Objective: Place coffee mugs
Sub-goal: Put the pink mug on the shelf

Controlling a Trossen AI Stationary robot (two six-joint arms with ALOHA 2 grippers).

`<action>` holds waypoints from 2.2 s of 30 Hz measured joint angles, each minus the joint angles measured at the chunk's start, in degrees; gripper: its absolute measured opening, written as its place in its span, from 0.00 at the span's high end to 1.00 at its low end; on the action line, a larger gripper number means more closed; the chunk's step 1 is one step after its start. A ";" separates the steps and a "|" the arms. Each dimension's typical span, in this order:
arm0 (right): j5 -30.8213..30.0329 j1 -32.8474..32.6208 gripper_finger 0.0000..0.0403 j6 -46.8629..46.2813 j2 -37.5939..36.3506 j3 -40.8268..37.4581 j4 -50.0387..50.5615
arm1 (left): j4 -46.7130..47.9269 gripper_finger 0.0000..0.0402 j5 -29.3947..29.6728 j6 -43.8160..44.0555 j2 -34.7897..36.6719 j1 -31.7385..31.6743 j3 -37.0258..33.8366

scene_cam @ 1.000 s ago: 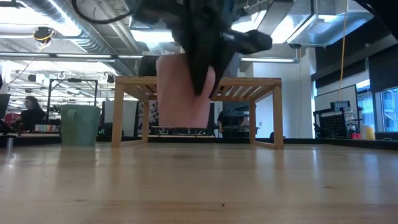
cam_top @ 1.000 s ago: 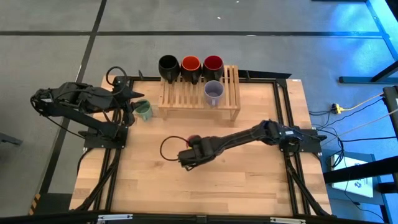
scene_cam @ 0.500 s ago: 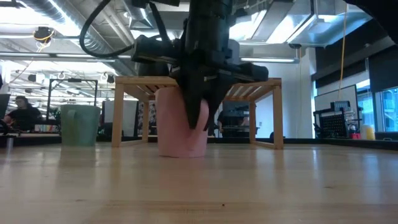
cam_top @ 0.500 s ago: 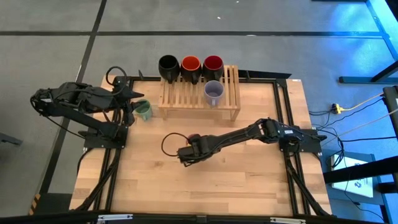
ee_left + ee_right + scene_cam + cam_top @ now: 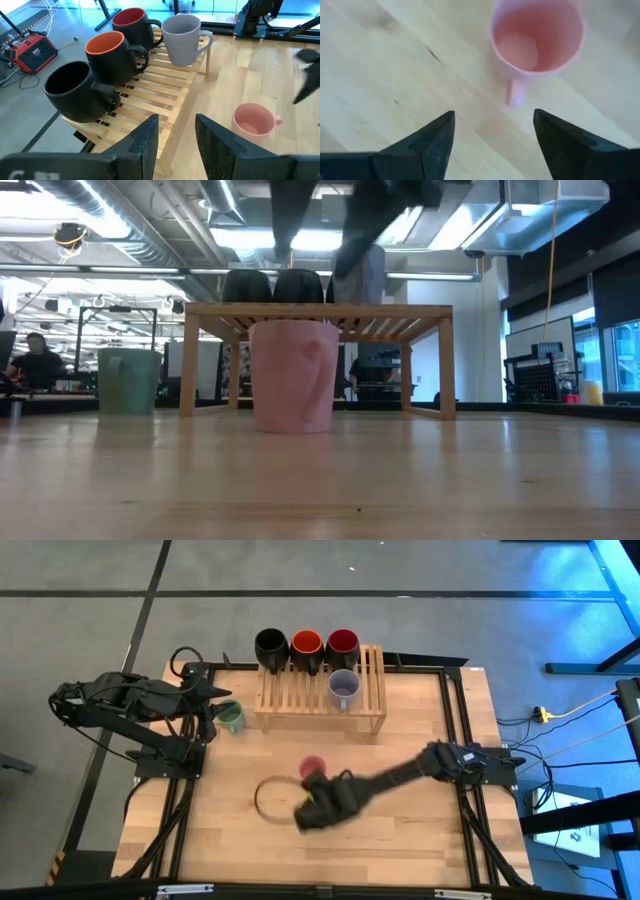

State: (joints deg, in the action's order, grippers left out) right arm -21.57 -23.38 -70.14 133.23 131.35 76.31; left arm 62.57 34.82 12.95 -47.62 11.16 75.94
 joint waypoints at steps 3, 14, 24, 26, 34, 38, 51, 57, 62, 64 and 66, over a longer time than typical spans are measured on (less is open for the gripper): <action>-14.67 -5.86 0.36 -0.17 0.18 -1.64 -4.06 | 0.01 0.69 0.01 -0.01 0.00 0.00 0.00; -40.22 -12.95 0.42 -11.00 1.52 -17.65 -18.76 | 0.02 0.69 -2.40 -0.07 -0.17 0.02 0.00; -45.25 -11.89 0.47 -21.10 1.68 -31.14 -24.38 | 0.06 0.69 -2.96 -0.08 -0.15 0.02 0.00; -45.89 -11.36 0.48 -21.10 1.68 -33.12 -26.82 | 0.06 0.69 -2.99 -0.07 -0.16 0.02 0.00; -45.91 -7.45 0.48 -13.43 1.73 -36.60 -40.62 | 2.61 0.69 -3.00 -0.09 -0.15 0.02 0.00; -44.96 -6.26 0.50 -7.76 1.73 -36.59 -44.17 | 2.86 0.69 -3.00 -0.09 -0.17 0.02 -0.02; -43.28 -5.86 0.95 -7.00 1.73 -36.57 -45.05 | 2.95 0.69 -2.96 -0.11 -0.16 0.00 0.00; -40.39 -4.94 0.95 -6.39 1.62 -32.27 -41.36 | 2.97 0.69 -2.94 -0.11 -0.15 0.01 -0.01; -41.57 -4.23 0.95 -2.99 1.61 -24.20 -34.95 | 2.99 0.69 -2.94 -0.11 -0.15 0.00 -0.01; -42.21 -3.92 0.95 -2.95 1.62 -21.23 -31.30 | 2.99 0.69 -2.94 -0.11 -0.15 0.00 0.00; -43.97 -3.52 0.95 -2.89 1.62 -18.08 -27.80 | 3.00 0.69 -2.94 -0.11 -0.15 0.00 0.00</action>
State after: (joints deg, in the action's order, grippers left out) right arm -65.54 -26.90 -73.03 134.85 113.28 48.52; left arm 65.57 31.88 12.84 -47.77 11.16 75.94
